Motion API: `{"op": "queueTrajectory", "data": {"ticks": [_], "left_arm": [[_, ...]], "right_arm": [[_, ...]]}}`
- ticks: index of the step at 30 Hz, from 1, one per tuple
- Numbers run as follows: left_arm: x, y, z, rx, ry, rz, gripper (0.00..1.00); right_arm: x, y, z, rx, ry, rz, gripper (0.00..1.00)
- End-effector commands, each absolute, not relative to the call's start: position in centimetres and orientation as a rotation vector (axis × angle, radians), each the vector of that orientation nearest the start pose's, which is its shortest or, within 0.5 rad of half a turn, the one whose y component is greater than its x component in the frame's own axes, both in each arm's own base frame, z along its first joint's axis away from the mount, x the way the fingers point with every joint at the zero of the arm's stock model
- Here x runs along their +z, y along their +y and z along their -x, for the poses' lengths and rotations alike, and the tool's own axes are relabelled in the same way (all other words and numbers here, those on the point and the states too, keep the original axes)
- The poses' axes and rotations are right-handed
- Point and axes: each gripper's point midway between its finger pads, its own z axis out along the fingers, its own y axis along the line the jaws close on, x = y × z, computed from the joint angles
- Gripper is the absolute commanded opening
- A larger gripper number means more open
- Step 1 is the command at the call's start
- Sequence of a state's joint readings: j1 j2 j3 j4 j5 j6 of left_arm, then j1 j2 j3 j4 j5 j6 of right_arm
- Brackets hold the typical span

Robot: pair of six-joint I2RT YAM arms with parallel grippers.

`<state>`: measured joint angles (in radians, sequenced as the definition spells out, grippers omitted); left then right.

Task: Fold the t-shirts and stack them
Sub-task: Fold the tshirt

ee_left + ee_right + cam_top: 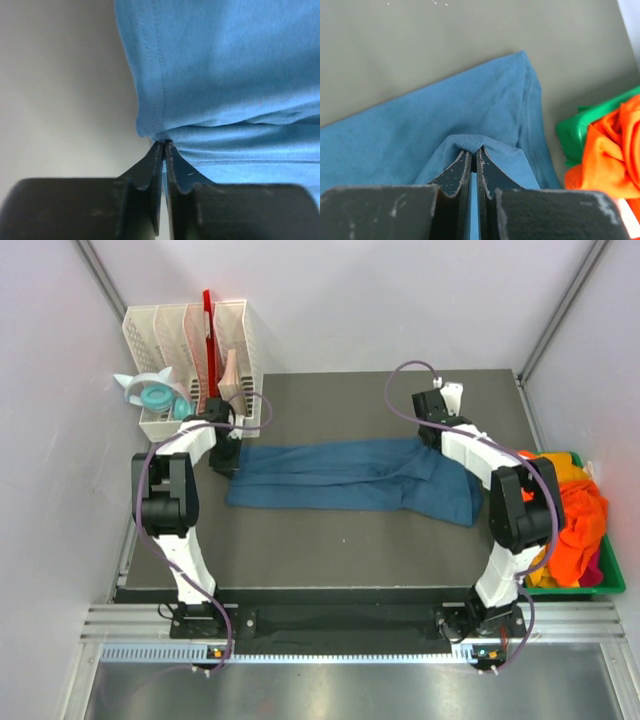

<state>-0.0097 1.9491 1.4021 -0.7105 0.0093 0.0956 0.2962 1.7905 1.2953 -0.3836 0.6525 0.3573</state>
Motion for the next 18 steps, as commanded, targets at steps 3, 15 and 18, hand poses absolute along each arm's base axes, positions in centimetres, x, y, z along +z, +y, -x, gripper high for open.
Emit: {"op": "queueTrajectory", "data": {"ticks": [3,15,18], "left_arm": [[6.5,0.2,-42.2,0.035,2.703,-0.133,0.37],[15.0,-4.3,-40.4,-0.261,2.508,-0.254,0.53],[13.7,-6.9,-38.1,-0.311,2.542,-0.387,0.43]], "right_arm": [[15.1,3.9,-46.6,-0.404,2.152,-0.366,0.41],[20.1,8.9,-40.7,-0.258,2.099,-0.232,0.56],[18.1,10.7,-37.9,-0.236,2.128,-0.208,0.11]]}}
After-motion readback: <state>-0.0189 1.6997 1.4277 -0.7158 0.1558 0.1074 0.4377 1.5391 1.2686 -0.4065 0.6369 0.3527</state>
